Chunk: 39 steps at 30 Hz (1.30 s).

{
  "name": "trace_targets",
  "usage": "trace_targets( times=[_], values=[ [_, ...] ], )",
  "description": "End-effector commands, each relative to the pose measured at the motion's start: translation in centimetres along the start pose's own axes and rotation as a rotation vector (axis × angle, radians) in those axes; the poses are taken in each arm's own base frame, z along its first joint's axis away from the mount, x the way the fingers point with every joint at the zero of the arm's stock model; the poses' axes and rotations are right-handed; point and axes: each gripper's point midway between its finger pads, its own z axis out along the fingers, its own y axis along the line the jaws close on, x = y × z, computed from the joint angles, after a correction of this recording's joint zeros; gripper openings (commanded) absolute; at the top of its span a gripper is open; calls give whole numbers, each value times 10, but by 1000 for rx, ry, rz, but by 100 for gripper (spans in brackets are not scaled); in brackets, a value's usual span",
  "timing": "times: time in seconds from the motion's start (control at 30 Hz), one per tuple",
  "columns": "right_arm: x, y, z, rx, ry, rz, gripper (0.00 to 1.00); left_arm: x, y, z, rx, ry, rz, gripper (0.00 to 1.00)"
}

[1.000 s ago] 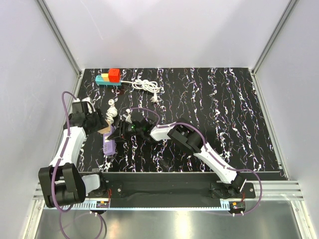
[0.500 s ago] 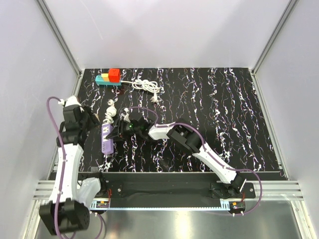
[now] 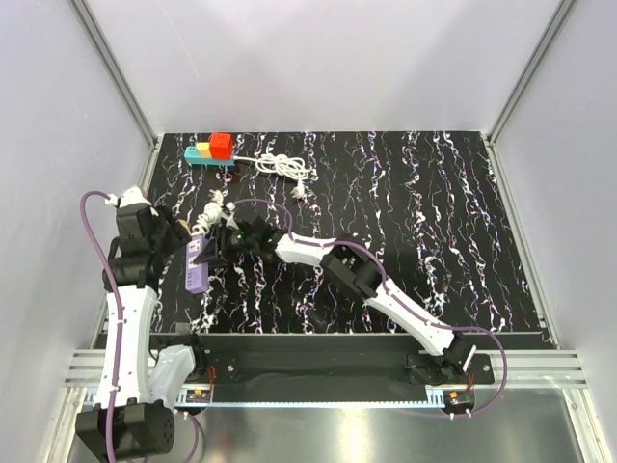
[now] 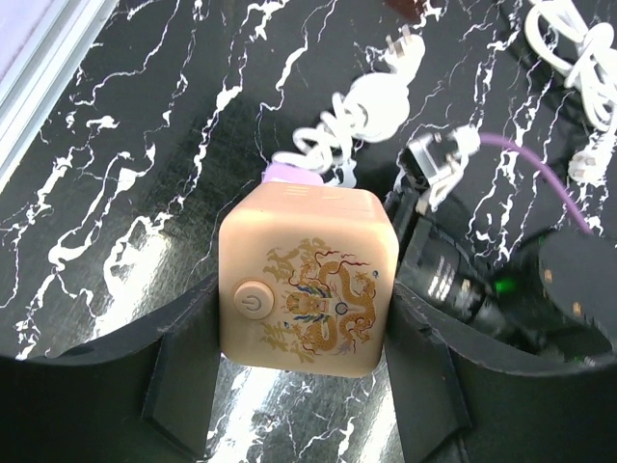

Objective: Pull the plug off the socket

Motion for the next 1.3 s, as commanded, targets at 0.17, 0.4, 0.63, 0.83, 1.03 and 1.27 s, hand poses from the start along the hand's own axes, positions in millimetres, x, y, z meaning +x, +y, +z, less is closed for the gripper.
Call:
trace_targets(
  times=[0.17, 0.4, 0.63, 0.83, 1.03, 1.27],
  values=[
    [33, -72, 1, 171, 249, 60, 12, -20, -13, -10, 56, -68, 2, 0],
    [45, -63, -3, 120, 340, 35, 48, -14, -12, -6, 58, -48, 4, 1],
    [21, -26, -41, 125, 281, -96, 83, -10, -22, -7, 114, -19, 14, 2],
    [-16, 0, -96, 179, 164, -176, 100, -6, -39, -13, 205, 9, 4, 2],
    [-38, 15, -176, 233, 54, -220, 100, 15, -66, -8, 318, 131, 52, 0],
    [-42, -8, -300, 458, -130, -236, 100, 97, -111, -24, 381, 434, 191, 0]
  ],
)
